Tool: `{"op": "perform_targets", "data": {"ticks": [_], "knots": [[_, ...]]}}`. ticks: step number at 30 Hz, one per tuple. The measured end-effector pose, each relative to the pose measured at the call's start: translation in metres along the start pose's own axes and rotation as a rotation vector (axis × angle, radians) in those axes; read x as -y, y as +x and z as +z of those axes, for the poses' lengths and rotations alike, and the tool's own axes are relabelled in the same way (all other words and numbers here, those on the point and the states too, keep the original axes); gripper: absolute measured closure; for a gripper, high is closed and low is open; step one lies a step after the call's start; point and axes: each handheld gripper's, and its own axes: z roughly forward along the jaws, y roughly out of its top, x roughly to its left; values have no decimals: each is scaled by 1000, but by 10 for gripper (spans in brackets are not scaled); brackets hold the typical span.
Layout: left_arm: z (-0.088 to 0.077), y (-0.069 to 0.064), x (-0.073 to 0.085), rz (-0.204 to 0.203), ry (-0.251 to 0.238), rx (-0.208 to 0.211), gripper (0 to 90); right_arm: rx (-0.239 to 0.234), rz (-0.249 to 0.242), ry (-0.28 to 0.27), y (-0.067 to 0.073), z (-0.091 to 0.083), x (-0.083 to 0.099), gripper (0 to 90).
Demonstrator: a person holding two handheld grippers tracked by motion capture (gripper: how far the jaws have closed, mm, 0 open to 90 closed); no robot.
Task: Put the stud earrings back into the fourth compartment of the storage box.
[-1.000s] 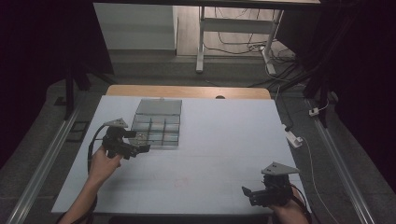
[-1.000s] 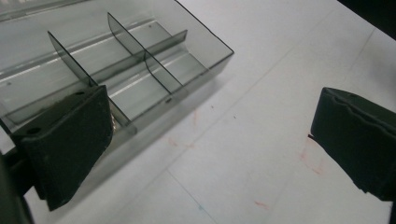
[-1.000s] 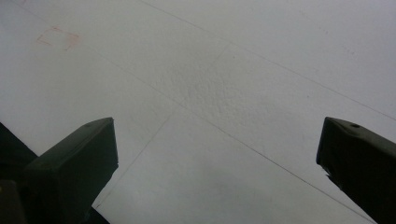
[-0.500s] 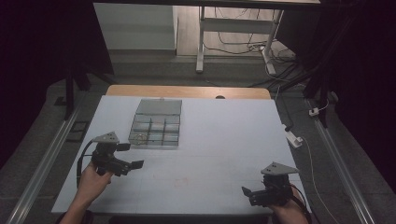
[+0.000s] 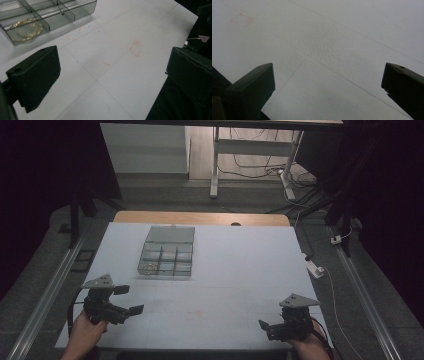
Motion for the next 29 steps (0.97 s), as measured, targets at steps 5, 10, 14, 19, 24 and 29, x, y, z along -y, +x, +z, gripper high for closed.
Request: {"op": "perform_targets", "data": {"ticks": [5, 10, 14, 19, 24, 29], "knots": [[-10, -3, 11, -17, -14, -8, 0, 0, 2, 0, 0, 0, 0, 0], [-17, -4, 21, -34, -17, -26, 0, 2, 2, 0, 0, 0, 0, 0], [-22, -4, 30, -49, -16, -40, 0, 2, 5, -2, 0, 0, 0, 0], [-29, -3, 40, -70, -11, -65, 0, 4, 6, -1, -1, 0, 0, 0], [-31, -4, 43, -76, 14, -110, 0, 6, 4, 1, 0, 0, 0, 0], [-27, -5, 40, -66, 48, -119, 0, 7, 1, 1, 1, 0, 0, 0]]}}
